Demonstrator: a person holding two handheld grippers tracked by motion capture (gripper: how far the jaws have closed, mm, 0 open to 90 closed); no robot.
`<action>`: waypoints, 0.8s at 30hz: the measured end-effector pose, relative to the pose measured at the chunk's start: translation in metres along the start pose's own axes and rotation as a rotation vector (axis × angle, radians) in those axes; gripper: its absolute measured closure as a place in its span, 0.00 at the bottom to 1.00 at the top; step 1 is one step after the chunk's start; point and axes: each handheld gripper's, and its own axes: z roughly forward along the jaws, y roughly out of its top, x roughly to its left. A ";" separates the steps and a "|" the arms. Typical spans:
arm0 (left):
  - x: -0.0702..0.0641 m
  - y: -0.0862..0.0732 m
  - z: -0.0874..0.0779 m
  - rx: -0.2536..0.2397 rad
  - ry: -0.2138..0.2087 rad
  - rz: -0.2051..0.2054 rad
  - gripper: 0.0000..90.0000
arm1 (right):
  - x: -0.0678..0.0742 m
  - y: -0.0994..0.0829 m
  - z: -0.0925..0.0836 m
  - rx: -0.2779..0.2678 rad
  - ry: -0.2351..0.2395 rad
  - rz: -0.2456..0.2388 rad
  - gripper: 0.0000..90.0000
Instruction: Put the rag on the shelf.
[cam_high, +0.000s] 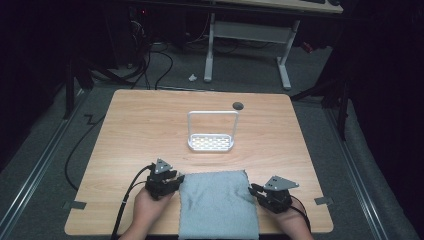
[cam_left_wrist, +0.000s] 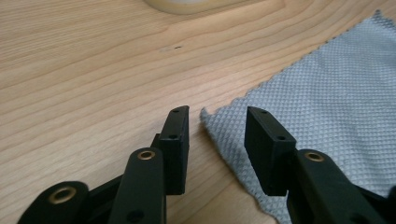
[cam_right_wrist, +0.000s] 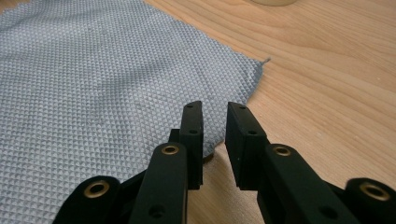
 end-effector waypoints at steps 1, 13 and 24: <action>-0.001 0.000 0.001 -0.001 -0.002 0.001 0.69 | 0.000 0.000 0.001 0.001 -0.002 0.000 0.85; -0.001 -0.005 0.001 -0.009 -0.044 0.015 0.95 | -0.002 0.002 0.007 -0.038 -0.043 0.069 0.69; -0.001 -0.004 0.001 -0.006 -0.052 0.021 0.98 | -0.009 0.031 0.027 0.016 -0.099 0.125 0.63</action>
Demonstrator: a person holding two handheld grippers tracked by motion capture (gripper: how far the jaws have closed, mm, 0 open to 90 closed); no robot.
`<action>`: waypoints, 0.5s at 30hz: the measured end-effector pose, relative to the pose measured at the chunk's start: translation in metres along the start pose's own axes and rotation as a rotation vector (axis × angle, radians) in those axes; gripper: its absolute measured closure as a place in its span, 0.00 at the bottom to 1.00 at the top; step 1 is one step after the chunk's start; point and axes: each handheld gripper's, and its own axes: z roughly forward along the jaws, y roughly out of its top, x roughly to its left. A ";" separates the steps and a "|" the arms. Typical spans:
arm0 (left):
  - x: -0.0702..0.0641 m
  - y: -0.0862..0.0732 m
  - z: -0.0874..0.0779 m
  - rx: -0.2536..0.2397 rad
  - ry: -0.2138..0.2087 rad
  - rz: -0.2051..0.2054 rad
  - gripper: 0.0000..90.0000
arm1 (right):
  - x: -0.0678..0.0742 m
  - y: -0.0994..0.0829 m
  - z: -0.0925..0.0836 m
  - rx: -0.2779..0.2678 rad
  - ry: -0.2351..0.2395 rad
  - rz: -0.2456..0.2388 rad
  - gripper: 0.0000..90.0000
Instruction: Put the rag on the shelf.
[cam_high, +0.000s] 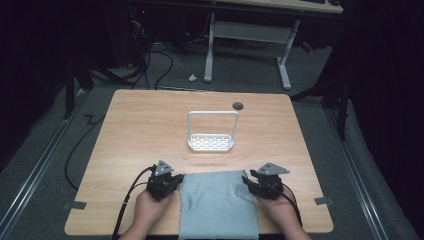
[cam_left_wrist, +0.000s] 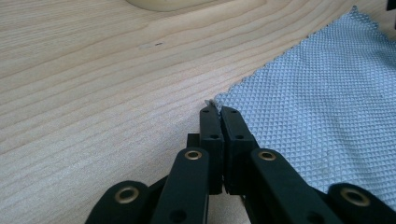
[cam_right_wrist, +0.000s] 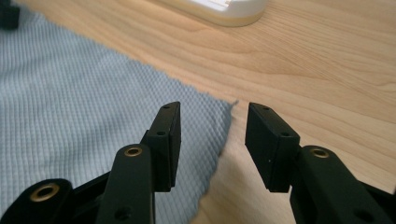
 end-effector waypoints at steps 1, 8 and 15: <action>0.000 0.000 0.000 0.000 -0.001 -0.001 0.98 | 0.000 0.002 0.002 0.003 0.005 0.016 0.63; 0.000 0.000 0.000 0.002 0.001 0.004 0.98 | -0.008 0.006 0.018 0.025 -0.041 0.035 0.66; -0.001 0.000 0.000 0.002 0.008 0.010 0.98 | -0.006 -0.001 0.020 0.032 -0.031 0.019 0.67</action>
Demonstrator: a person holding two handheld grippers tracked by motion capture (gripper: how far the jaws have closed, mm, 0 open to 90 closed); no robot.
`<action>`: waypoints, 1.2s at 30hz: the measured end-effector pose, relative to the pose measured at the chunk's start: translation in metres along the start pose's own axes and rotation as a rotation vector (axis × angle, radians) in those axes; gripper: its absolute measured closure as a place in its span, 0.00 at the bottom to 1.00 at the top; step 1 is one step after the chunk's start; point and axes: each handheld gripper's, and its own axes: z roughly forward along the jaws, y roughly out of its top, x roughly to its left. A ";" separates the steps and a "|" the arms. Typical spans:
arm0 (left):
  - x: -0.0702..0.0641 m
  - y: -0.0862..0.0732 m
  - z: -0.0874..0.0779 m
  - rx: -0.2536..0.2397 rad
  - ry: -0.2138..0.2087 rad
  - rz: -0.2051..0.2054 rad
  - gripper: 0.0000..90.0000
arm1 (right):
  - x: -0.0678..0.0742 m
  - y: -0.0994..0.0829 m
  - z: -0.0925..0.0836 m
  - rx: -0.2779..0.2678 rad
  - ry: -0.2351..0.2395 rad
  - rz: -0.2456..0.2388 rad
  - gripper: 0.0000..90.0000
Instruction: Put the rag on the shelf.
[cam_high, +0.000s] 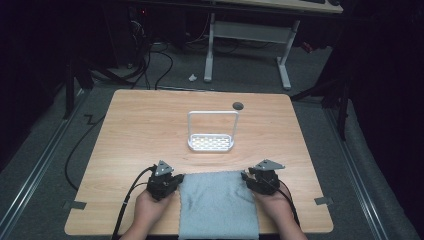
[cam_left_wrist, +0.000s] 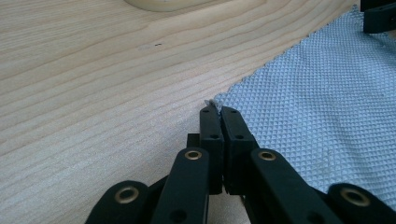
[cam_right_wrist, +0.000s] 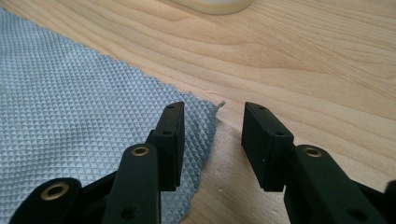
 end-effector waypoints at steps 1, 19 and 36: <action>-0.001 0.000 0.000 0.000 0.004 0.006 0.98 | 0.000 0.000 0.001 0.001 0.003 -0.007 0.68; -0.001 0.000 0.000 0.000 0.013 0.015 0.98 | 0.013 0.002 0.002 0.002 0.004 -0.063 1.00; -0.010 0.009 -0.034 -0.190 -0.011 0.012 0.99 | 0.015 0.004 -0.034 -0.204 0.014 -0.062 1.00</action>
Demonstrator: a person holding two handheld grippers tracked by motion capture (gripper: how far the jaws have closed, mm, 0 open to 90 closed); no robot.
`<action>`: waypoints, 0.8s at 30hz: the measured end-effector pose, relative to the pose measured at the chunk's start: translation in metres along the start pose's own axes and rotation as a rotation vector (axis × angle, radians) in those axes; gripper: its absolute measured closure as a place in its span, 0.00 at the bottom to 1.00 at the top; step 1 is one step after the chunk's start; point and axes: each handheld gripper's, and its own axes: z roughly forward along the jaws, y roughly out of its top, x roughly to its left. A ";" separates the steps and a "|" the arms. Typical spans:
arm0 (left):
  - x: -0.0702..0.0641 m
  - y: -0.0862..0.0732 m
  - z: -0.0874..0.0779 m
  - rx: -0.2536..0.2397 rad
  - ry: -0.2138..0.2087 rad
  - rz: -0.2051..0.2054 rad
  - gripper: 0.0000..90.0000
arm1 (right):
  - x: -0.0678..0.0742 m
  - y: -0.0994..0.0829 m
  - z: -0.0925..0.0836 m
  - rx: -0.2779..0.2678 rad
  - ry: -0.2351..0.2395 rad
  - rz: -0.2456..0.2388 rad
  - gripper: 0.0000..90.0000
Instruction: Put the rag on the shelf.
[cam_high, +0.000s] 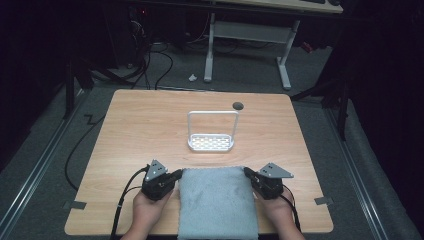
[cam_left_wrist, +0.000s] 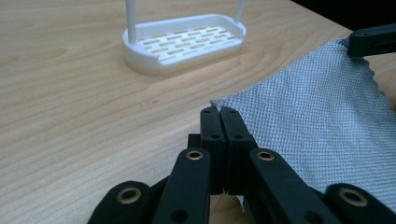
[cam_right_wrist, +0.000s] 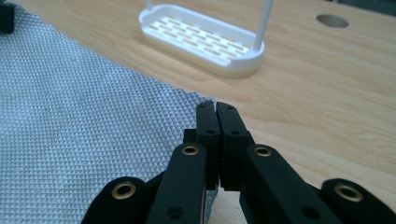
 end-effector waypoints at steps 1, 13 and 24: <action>-0.001 0.002 -0.003 -0.014 -0.002 0.000 0.99 | 0.000 0.001 -0.002 -0.010 -0.003 0.002 1.00; -0.008 0.019 -0.024 -0.126 0.011 0.053 0.99 | 0.007 0.015 -0.023 -0.138 -0.023 -0.013 1.00; -0.015 0.056 -0.046 -0.262 0.031 0.083 0.99 | 0.006 0.044 -0.041 -0.270 -0.058 -0.020 1.00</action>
